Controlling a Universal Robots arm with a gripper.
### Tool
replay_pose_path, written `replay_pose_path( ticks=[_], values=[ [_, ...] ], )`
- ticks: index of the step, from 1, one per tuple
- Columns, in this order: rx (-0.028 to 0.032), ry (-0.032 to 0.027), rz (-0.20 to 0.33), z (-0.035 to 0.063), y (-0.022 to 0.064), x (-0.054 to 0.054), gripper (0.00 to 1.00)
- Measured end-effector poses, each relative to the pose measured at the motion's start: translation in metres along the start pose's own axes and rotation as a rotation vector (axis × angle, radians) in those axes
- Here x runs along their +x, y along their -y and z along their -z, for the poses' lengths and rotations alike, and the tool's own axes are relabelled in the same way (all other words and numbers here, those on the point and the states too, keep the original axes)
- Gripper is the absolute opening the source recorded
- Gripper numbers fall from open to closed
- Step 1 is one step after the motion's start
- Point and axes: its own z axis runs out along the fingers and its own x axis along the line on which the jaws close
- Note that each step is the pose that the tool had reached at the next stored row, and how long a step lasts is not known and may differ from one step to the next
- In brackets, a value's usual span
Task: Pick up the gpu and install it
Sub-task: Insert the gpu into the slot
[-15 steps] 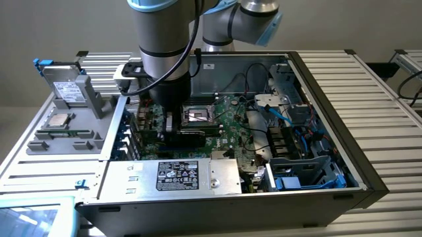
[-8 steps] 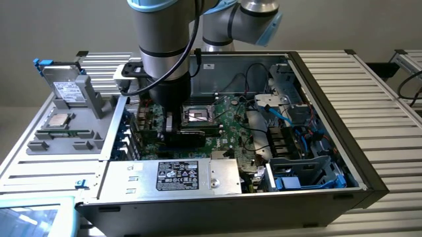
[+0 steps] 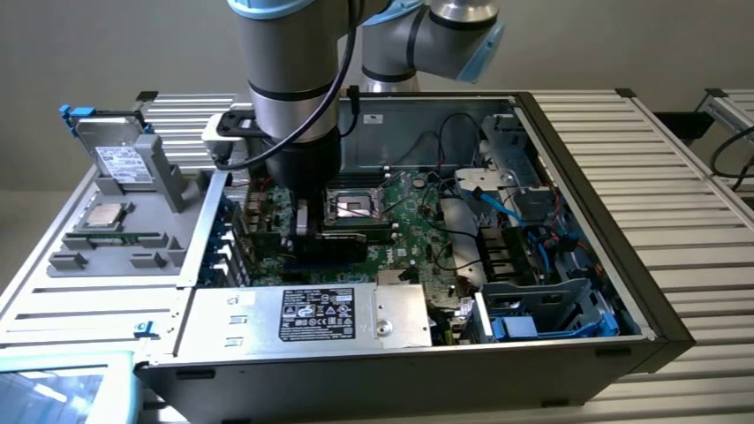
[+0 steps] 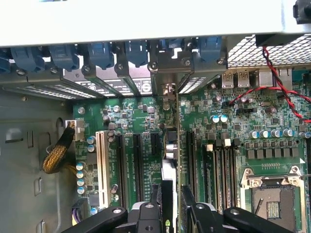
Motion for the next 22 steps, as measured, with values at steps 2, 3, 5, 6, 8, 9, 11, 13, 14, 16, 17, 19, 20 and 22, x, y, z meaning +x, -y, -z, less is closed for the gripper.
replay_pose_path(
  ticks=[2, 3, 5, 6, 8, 9, 11, 13, 14, 16, 17, 19, 20, 22],
  values=[
    [0.0001, 0.0003, 0.0, 0.0002, 0.0, 0.0, 0.27],
    [0.0002, 0.0003, 0.0, 0.0001, 0.0, 0.0, 0.27],
    [0.0, 0.0001, 0.0, 0.0003, 0.0, 0.0, 0.27],
    [0.0, 0.0, 0.0, 0.0003, 0.0, 0.0, 0.27],
    [-0.0001, -0.0002, 0.004, 0.0003, 0.0, 0.0, 0.27],
    [-0.0001, -0.0002, 0.007, 0.0003, 0.0, 0.0, 0.27],
    [-0.0001, -0.0001, 0.008, 0.0002, 0.0, 0.0, 0.27],
    [-0.0001, 0.0, 0.008, 0.0002, 0.0, 0.0, 0.27],
    [-0.0001, 0.0, 0.008, 0.0002, 0.0, 0.0, 0.27],
    [0.0, 0.0001, 0.008, 0.0001, 0.0, 0.0, 0.27],
    [0.0, 0.0001, 0.008, 0.0001, 0.0001, -0.0001, 0.27],
    [0.0, 0.0001, 0.008, 0.0001, 0.0, -0.0002, 0.27],
    [0.0, 0.0, 0.008, 0.0001, 0.0, -0.0002, 0.27],
    [-0.0001, -0.0001, 0.008, 0.0002, 0.0, -0.0006, 0.27]
  ],
)
